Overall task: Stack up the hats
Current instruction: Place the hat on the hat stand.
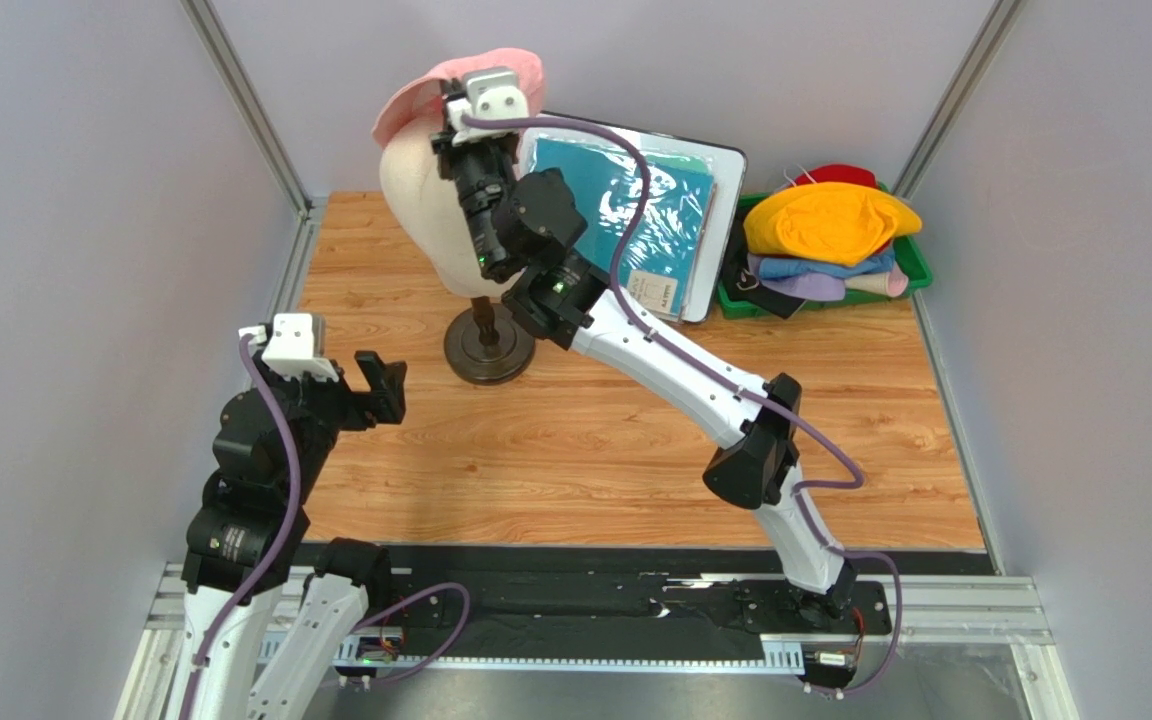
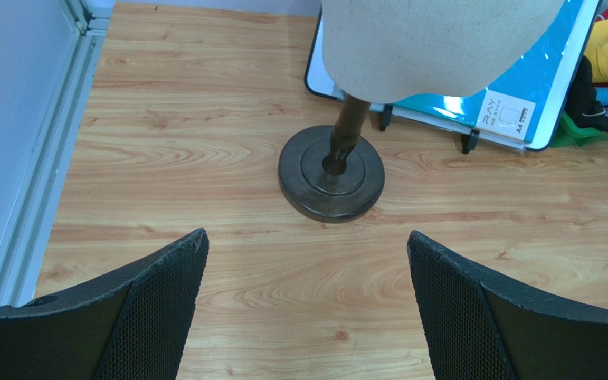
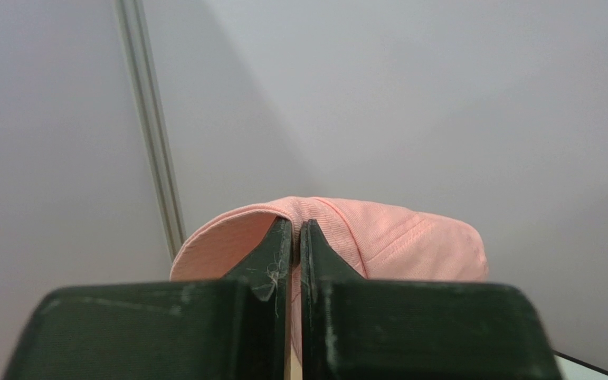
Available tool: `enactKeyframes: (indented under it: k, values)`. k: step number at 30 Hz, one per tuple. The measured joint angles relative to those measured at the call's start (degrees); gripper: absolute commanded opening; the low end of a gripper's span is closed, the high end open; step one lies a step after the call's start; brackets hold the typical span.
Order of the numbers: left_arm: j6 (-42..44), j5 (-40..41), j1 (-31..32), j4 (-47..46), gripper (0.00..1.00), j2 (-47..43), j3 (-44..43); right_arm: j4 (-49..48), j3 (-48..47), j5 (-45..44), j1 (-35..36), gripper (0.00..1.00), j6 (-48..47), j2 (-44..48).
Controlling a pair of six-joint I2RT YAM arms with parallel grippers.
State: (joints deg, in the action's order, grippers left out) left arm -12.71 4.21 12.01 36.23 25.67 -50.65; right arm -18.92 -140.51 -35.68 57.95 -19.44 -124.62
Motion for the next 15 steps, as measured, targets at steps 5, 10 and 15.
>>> enactKeyframes:
  k: [5, 10, 15]
  values:
    - [0.0, 0.8, 0.0, 0.0, 0.99, -0.2, 0.0, -0.5, 6.0, 2.5, 3.5, 0.0, -4.4, 1.2]
    - [-0.1, 2.1, 0.0, 0.0, 1.0, -0.2, 0.0, -1.1, 11.8, 2.4, 6.2, 0.0, -10.5, 2.2]
    - [-0.2, 3.4, 0.0, 0.4, 0.99, -0.2, 0.0, -5.1, 20.9, 0.5, 8.7, 0.0, -18.1, 5.2]
